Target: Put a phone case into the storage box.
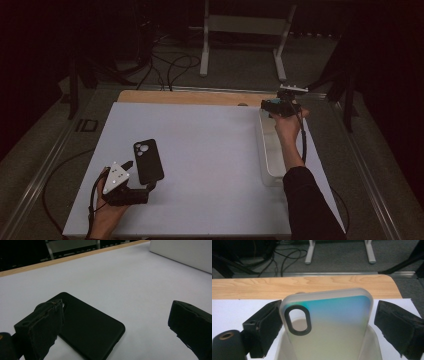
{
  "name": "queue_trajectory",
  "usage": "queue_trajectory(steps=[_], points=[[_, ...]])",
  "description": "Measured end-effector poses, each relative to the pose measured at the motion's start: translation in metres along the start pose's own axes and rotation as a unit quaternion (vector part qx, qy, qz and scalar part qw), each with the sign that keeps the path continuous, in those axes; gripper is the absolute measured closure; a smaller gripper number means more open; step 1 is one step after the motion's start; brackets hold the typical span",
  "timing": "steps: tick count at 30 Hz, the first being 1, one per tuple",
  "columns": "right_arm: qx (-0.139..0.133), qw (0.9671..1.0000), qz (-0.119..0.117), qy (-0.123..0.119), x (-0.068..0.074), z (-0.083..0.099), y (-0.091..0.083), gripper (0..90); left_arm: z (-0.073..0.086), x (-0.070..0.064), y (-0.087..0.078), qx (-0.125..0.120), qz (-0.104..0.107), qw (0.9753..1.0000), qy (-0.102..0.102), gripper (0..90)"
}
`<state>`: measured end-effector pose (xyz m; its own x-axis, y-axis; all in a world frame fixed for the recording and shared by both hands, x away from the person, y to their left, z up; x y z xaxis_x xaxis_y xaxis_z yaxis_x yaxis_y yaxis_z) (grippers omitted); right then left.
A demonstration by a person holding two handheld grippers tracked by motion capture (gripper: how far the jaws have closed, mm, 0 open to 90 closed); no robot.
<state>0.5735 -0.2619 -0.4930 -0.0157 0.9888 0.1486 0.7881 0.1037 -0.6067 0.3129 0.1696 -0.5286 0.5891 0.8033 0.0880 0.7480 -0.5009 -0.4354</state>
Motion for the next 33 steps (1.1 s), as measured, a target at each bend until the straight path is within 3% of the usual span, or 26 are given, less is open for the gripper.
queue_trajectory(steps=[3,4,11,21,27,33], points=[[-0.003,1.0,-0.001,-0.004,0.0,-0.001,-0.001,8.5,0.0,-0.001,0.0,0.001,0.0,1.0,0.0,1.0],[-0.016,0.9999,0.0,-0.005,-0.002,-0.007,-0.006,8.5,0.0,-0.001,0.001,0.001,0.001,1.0,0.0,1.0],[-0.016,0.9998,-0.003,-0.013,-0.002,-0.008,-0.012,8.5,0.0,0.0,0.0,0.001,-0.001,1.0,0.0,1.0],[-0.01,0.9986,-0.033,-0.041,0.006,-0.009,-0.029,8.5,0.0,0.0,0.001,0.004,-0.003,1.0,0.003,1.0],[-0.009,0.9963,-0.053,-0.066,0.016,-0.008,-0.044,8.6,0.0,0.0,0.001,0.005,-0.005,1.0,0.002,1.0],[-0.003,0.9908,-0.077,-0.111,0.03,-0.002,-0.06,8.6,0.0,0.0,0.001,0.007,-0.006,1.0,0.002,1.0]])
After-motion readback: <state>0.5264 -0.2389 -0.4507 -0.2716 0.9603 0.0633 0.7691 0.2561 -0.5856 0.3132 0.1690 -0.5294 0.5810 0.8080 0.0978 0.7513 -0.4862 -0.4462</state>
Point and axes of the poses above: each handheld gripper's, and its own axes: y roughly forward along the jaws, z roughly out of its underside, x roughly to its left, the point moved 10 cm from there along y, roughly forward along the jaws, and after that the axes turned 5 degrees about y, right-handed, at the moved point
